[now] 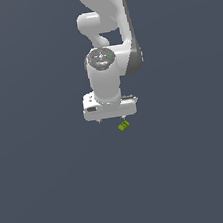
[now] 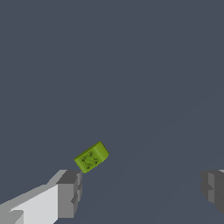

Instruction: Pick up the object and move it to a goal position.

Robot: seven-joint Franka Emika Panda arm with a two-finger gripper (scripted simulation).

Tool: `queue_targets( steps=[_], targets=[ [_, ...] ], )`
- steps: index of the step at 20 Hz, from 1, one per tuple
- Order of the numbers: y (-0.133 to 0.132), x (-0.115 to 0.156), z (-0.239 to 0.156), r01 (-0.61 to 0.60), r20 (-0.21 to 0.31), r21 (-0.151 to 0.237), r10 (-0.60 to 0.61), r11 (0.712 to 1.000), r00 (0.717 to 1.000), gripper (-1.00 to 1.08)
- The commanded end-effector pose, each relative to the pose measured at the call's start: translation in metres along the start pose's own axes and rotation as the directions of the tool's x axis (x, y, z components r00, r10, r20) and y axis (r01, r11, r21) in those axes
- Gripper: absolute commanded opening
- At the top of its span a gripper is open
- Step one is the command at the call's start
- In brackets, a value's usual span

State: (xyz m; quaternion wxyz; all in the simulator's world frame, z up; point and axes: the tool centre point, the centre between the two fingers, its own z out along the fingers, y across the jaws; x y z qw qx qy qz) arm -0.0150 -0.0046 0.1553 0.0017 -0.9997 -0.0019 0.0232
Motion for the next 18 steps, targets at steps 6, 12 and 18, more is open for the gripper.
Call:
queue_targets(
  steps=[6,12,18],
  targets=[
    [-0.0024,0.0045,-0.0017,0.006,-0.012,0.015,-0.006,1.0,1.0,1.0],
    [-0.0035,0.0076,-0.0033,0.015,-0.021,0.024,-0.014,1.0,1.0,1.0],
    [-0.0058,0.0063,0.0002,-0.015,-0.02,0.025,0.016,1.0,1.0,1.0]
  ],
)
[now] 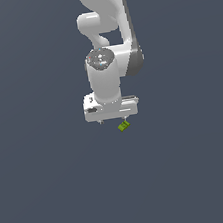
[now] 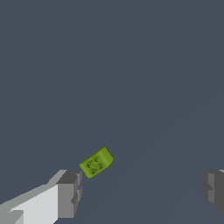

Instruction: Pick up the object and move it to a goal position.

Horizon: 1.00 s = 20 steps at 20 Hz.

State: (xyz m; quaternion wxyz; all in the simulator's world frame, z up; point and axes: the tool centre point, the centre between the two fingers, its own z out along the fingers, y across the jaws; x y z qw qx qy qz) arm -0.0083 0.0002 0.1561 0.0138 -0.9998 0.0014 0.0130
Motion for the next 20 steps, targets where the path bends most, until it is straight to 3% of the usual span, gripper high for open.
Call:
queue_targets(
  steps=[1,11,20],
  targets=[
    [-0.002,-0.001,0.002,-0.019,0.0,0.0,0.019,1.0,1.0,1.0],
    [-0.013,-0.008,0.021,-0.179,-0.003,0.001,0.179,0.984,0.984,1.0],
    [-0.027,-0.019,0.044,-0.39,-0.009,0.0,0.39,0.921,0.921,1.0]
  ],
)
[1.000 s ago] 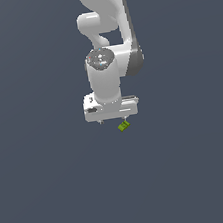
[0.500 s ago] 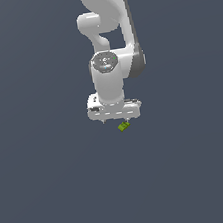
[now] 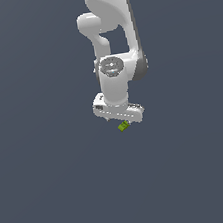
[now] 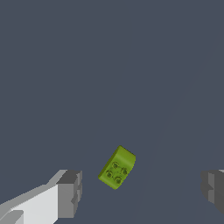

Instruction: Pick up the object and move it to a goal position.

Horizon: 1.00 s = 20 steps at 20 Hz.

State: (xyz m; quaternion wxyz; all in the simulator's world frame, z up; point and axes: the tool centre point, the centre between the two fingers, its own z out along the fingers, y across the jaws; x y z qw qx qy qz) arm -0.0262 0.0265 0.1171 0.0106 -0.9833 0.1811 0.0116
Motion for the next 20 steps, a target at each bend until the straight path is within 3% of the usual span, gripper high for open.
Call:
queue_targets(
  steps=[1,9,20],
  targets=[
    [-0.002,-0.004,0.006,-0.063,-0.002,-0.001,0.063,0.998,0.998,1.0],
    [-0.008,-0.019,0.026,-0.259,-0.01,-0.002,0.259,0.966,0.966,1.0],
    [-0.013,-0.037,0.048,-0.48,-0.025,-0.001,0.479,0.877,0.877,1.0]
  ],
)
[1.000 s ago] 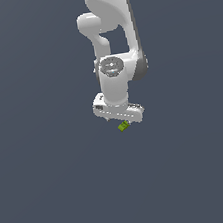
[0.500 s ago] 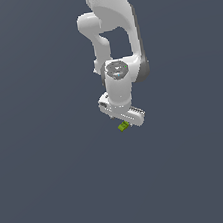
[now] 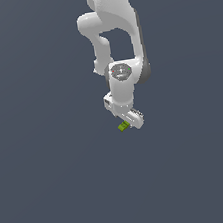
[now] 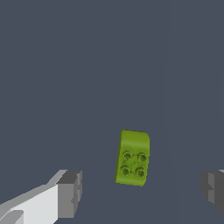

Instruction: Pick up the object and move it to a goal position.

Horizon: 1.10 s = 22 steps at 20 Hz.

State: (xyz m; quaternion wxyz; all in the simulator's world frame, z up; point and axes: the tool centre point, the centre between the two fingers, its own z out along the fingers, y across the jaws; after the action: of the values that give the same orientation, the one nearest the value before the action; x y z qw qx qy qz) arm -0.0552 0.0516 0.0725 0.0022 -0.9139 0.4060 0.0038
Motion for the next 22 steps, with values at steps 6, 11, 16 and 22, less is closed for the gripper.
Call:
queue_targets(
  steps=[6,11,16,22],
  targets=[
    [0.002,-0.007,0.008,-0.097,-0.007,0.0,0.097,0.995,0.995,1.0],
    [0.003,-0.009,0.01,-0.12,-0.009,0.0,0.12,0.993,0.993,1.0],
    [0.003,-0.009,0.013,-0.116,-0.008,0.0,0.116,0.993,0.993,1.0],
    [0.004,-0.009,0.036,-0.119,-0.008,0.0,0.119,0.993,0.993,1.0]
  ],
)
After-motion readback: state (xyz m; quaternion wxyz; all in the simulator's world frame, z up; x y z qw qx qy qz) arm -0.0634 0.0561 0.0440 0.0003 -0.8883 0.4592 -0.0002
